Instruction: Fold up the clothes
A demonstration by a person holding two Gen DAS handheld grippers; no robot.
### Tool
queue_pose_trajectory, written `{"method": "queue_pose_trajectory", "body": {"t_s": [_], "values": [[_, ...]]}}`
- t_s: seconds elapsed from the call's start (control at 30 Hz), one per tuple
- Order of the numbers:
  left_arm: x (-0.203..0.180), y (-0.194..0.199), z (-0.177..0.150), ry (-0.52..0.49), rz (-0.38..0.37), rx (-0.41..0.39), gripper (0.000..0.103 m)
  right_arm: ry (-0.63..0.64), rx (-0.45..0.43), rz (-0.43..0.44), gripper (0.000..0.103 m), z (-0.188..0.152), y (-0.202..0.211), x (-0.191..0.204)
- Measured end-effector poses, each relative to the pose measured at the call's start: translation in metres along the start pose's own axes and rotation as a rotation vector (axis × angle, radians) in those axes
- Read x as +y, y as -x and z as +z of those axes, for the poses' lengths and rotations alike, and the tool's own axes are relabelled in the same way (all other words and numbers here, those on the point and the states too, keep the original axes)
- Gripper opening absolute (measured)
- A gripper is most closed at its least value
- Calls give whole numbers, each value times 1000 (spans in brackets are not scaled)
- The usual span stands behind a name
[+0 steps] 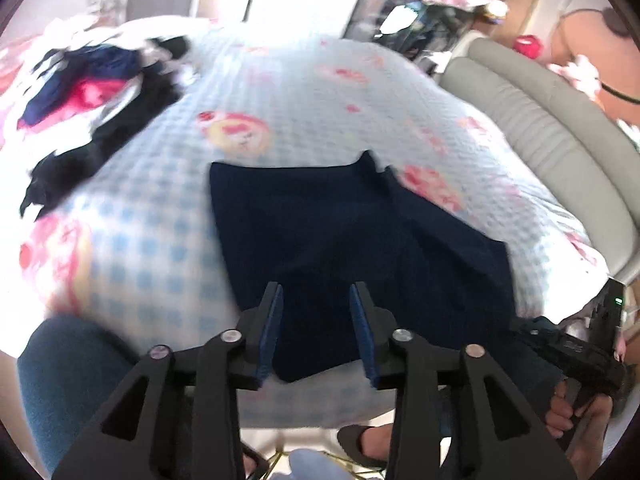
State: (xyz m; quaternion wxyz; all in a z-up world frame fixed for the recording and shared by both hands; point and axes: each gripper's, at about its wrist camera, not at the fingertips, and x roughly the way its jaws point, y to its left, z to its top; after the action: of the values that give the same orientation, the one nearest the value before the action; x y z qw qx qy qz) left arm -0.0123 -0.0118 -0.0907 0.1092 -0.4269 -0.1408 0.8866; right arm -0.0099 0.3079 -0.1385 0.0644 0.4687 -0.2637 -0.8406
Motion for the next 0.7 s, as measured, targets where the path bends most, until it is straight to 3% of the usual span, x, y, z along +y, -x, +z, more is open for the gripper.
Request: {"method": "queue_pose_trajectory", "body": {"t_s": [0.1,0.27,0.33,0.5,0.57,0.7], "values": [[2,-34,-5,10,-55,80,44,13,37,-14,30,2,-16,-2],[28,-74,-22,55,69,205,41,20,92,-123,30,2,-36,-12],[32,-62,-20,66,30,170,40,-7,86,-126,33,1,-32,-19],[-8,-40,-10,-89,-97,61,40,22,26,-93,36,6,-17,-11],[-28,-53,-7,-126,-130,94,40,30,9,-98,36,10,-10,-6],[-76,-87,-5,-226,-208,166,40,97,-32,-234,36,16,-2,-1]]}}
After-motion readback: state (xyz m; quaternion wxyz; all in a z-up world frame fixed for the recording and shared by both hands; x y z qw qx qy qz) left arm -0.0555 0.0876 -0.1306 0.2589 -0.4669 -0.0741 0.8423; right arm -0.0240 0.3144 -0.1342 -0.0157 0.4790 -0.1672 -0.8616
